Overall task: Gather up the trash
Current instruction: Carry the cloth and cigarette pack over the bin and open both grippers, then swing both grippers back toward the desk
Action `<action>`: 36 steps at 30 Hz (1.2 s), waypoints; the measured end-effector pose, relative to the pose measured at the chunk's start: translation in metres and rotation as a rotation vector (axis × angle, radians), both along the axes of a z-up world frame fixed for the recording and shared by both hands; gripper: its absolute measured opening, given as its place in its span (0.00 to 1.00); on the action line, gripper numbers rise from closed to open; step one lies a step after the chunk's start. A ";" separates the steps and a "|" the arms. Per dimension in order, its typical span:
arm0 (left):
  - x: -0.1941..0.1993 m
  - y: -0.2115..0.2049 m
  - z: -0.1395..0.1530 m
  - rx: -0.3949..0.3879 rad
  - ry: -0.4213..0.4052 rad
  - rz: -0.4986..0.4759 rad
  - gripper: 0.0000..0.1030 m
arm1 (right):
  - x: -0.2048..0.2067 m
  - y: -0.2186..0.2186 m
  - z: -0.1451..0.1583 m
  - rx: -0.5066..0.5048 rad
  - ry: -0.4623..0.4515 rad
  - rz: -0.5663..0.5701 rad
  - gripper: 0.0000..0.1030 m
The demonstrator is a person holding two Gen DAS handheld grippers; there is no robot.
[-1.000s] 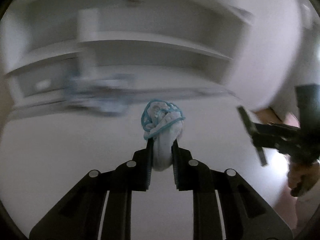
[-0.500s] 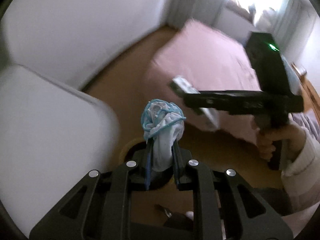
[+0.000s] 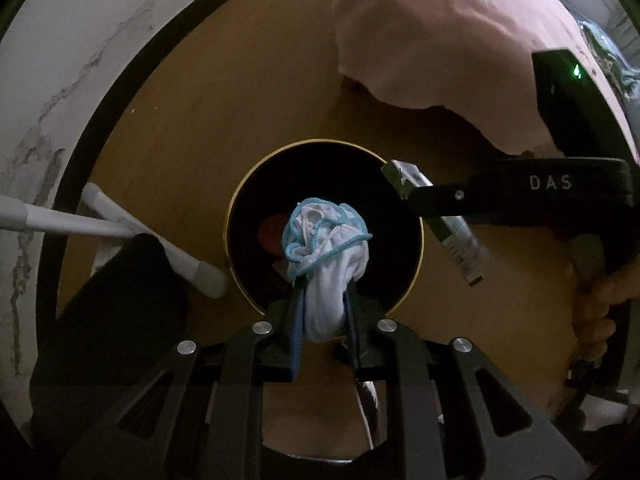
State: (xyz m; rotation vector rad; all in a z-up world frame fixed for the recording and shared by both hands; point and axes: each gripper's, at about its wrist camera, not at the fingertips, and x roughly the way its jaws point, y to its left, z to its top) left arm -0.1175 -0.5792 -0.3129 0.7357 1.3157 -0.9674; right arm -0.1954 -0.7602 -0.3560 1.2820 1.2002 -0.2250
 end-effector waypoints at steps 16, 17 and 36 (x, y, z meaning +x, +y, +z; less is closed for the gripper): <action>-0.049 -0.012 0.088 -0.310 -0.036 -0.124 0.86 | -0.048 -0.042 0.111 -0.436 0.010 -0.251 0.93; -0.053 -0.009 0.108 -0.370 -0.049 -0.138 0.88 | -0.051 -0.042 0.141 -0.558 0.008 -0.268 0.93; 0.096 0.306 0.295 -0.536 -0.601 0.635 0.94 | 0.138 0.221 0.363 -1.129 -0.509 0.195 0.93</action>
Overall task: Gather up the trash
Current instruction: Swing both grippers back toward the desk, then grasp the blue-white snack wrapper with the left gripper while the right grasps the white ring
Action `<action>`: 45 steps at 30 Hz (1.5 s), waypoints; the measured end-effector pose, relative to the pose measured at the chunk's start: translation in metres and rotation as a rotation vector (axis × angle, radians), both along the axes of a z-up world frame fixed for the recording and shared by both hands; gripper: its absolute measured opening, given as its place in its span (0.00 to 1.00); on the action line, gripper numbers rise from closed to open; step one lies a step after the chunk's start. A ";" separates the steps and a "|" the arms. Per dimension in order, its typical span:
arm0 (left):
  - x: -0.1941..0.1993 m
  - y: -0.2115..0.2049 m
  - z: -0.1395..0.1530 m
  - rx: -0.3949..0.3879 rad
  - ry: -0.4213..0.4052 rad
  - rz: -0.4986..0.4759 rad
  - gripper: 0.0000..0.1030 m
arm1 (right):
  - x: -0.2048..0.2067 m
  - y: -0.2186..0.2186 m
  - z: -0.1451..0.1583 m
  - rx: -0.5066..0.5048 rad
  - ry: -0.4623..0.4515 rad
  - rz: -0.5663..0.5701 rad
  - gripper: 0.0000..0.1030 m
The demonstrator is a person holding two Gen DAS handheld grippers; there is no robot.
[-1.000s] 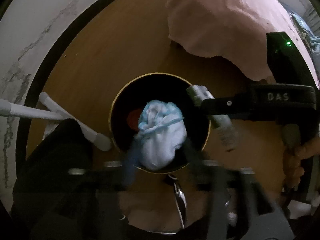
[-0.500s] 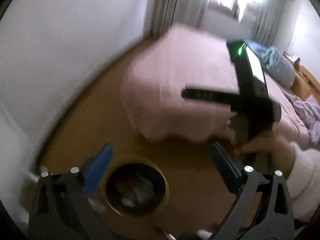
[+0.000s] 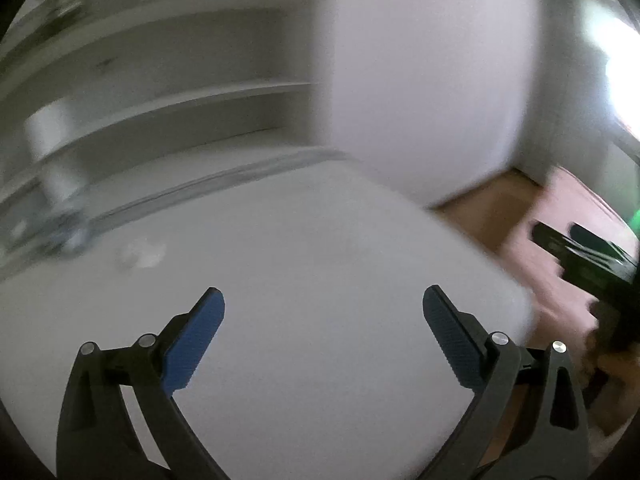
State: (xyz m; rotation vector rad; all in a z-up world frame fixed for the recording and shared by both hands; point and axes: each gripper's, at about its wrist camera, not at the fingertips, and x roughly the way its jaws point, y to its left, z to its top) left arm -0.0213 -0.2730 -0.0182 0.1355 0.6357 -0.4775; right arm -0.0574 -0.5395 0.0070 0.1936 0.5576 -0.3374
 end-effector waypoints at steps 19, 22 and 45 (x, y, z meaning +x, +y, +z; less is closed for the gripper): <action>0.199 0.187 -0.008 -0.021 0.157 0.630 0.94 | 0.177 0.231 -0.011 -0.129 0.184 0.489 0.93; 0.232 0.171 -0.014 0.066 0.144 0.624 0.94 | 0.191 0.231 -0.015 -0.141 0.197 0.469 0.93; 0.169 0.332 -0.014 -0.087 0.165 0.775 0.94 | 0.248 0.283 -0.036 -0.063 0.318 0.623 0.93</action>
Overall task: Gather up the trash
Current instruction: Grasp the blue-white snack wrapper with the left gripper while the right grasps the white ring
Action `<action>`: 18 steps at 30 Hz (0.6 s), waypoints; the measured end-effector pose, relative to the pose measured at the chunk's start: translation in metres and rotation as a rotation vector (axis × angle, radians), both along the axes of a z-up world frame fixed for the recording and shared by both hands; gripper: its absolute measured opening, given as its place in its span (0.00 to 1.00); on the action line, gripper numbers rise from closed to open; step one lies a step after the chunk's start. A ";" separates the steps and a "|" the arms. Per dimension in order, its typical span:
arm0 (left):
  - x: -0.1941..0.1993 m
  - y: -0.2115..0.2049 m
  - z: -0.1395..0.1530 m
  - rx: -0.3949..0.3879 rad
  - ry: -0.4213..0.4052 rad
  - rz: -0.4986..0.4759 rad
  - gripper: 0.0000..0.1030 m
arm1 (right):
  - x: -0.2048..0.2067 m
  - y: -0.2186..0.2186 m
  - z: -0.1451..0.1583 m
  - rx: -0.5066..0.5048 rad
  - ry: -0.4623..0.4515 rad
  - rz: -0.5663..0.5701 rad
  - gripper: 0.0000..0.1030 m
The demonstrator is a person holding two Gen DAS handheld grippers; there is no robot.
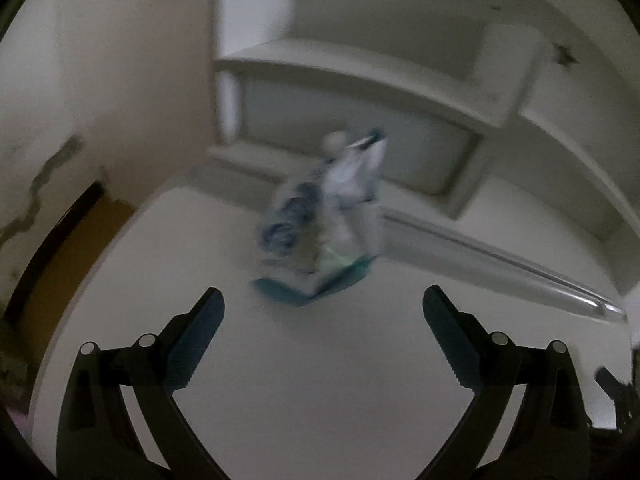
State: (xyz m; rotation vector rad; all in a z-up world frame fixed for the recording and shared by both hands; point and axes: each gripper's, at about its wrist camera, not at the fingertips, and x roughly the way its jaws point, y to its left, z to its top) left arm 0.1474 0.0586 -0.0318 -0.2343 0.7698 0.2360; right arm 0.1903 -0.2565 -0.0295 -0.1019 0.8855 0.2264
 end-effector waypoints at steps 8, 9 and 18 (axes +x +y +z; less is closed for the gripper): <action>0.051 -0.002 -0.003 0.165 0.032 -0.065 0.94 | 0.011 -0.004 -0.007 0.023 0.034 -0.074 0.93; 0.054 0.000 -0.006 0.174 0.041 -0.079 0.94 | 0.012 -0.002 -0.007 0.019 0.034 -0.077 0.93; 0.051 0.019 -0.020 0.038 0.070 -0.195 0.41 | 0.009 0.015 -0.005 -0.002 0.003 -0.006 0.58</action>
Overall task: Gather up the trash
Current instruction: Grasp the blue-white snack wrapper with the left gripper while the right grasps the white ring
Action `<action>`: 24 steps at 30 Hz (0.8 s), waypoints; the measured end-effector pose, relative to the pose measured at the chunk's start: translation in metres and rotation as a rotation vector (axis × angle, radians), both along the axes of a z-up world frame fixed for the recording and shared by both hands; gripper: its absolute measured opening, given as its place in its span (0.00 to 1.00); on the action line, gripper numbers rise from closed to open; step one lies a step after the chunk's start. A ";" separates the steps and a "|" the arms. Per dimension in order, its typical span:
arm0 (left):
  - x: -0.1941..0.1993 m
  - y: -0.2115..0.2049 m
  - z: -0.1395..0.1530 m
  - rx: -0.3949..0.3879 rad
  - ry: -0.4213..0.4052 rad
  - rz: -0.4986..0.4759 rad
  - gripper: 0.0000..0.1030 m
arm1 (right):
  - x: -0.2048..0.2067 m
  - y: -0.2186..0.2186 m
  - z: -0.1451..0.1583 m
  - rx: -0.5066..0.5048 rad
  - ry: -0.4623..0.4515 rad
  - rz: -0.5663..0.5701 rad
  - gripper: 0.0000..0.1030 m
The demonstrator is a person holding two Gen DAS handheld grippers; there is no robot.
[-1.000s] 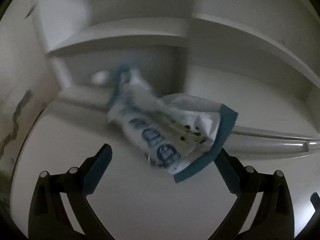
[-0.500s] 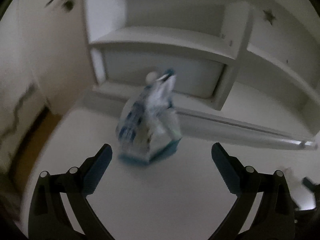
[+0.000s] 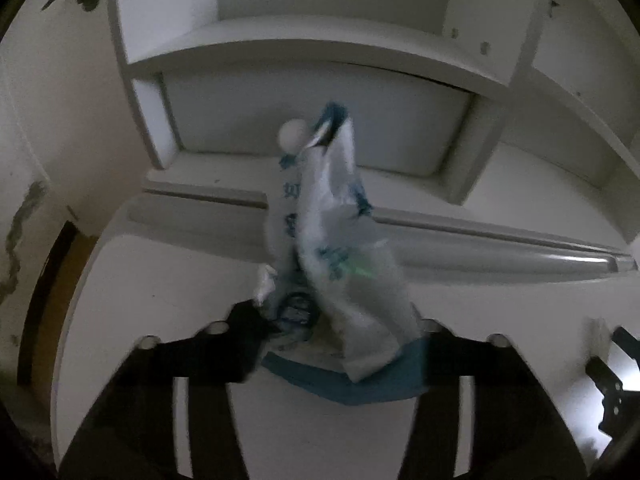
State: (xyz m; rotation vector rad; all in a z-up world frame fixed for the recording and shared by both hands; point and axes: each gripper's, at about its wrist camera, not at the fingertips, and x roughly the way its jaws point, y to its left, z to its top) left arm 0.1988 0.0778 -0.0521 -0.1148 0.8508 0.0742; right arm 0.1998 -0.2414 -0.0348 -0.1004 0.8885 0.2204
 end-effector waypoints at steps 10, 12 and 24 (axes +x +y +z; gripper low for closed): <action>-0.027 -0.027 0.019 -0.002 -0.045 -0.112 0.37 | -0.015 -0.008 0.005 0.045 -0.006 -0.007 0.37; -0.035 -0.025 0.020 -0.011 -0.045 -0.108 0.37 | -0.021 -0.012 0.009 0.047 -0.013 -0.016 0.37; -0.046 -0.032 0.024 -0.068 -0.028 -0.076 0.37 | -0.056 -0.013 0.019 0.095 -0.030 0.010 0.37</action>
